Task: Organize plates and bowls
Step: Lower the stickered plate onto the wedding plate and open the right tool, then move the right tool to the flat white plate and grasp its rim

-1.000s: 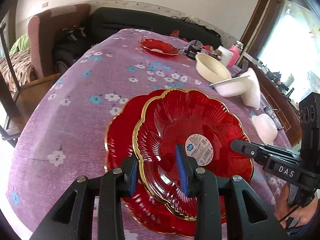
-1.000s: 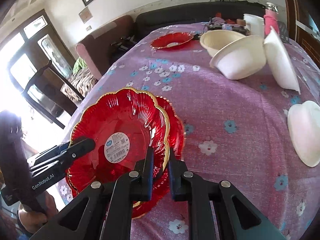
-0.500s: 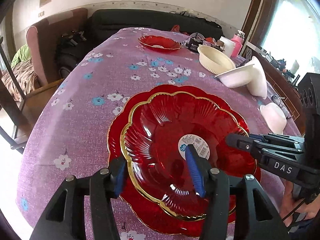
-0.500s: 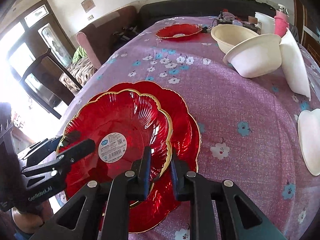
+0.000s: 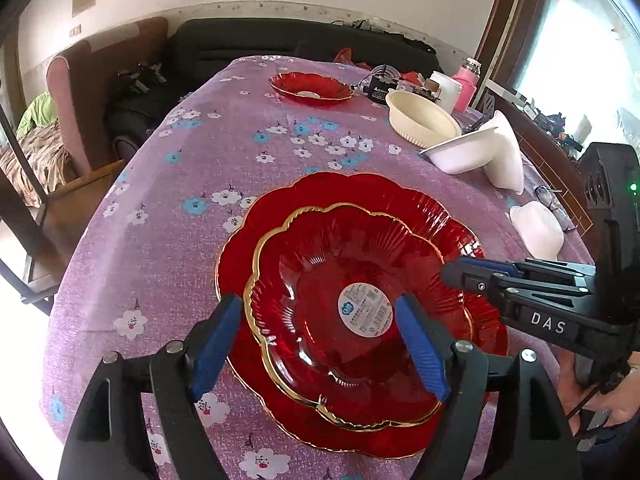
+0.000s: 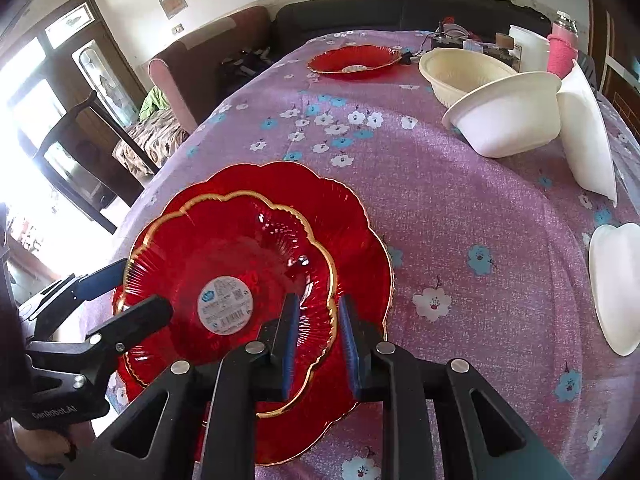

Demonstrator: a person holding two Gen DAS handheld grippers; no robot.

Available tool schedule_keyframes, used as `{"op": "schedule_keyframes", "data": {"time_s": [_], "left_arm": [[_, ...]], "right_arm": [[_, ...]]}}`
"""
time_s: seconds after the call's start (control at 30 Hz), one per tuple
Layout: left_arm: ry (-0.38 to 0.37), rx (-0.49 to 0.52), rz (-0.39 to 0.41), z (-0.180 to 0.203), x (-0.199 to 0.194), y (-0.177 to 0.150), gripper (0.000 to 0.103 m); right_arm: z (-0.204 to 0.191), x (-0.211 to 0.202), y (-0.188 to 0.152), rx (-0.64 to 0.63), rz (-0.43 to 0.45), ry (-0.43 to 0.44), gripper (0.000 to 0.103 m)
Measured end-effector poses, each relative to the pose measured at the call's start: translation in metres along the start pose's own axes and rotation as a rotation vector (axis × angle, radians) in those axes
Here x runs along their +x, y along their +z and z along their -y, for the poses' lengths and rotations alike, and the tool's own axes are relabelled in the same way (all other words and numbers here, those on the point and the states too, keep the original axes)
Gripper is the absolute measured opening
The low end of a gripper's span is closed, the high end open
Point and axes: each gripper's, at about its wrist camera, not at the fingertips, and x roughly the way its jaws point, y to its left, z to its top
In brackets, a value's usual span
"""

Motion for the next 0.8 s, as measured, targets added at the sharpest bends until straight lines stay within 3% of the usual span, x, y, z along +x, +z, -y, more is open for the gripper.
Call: {"op": "schedule_keyframes", "data": {"time_s": [0.43,0.8], "left_arm": [[0.005,-0.003,0.036,0.003,-0.015,0.004,0.079],[-0.007,0.032,0.037,0.025,-0.019,0.007,0.079]], "right_arm": [[0.016,-0.029,-0.009,0.056,0.061,0.047,0.027],[0.062,-0.066,-0.027,0.171,0.133,0.096,0.034]]}}
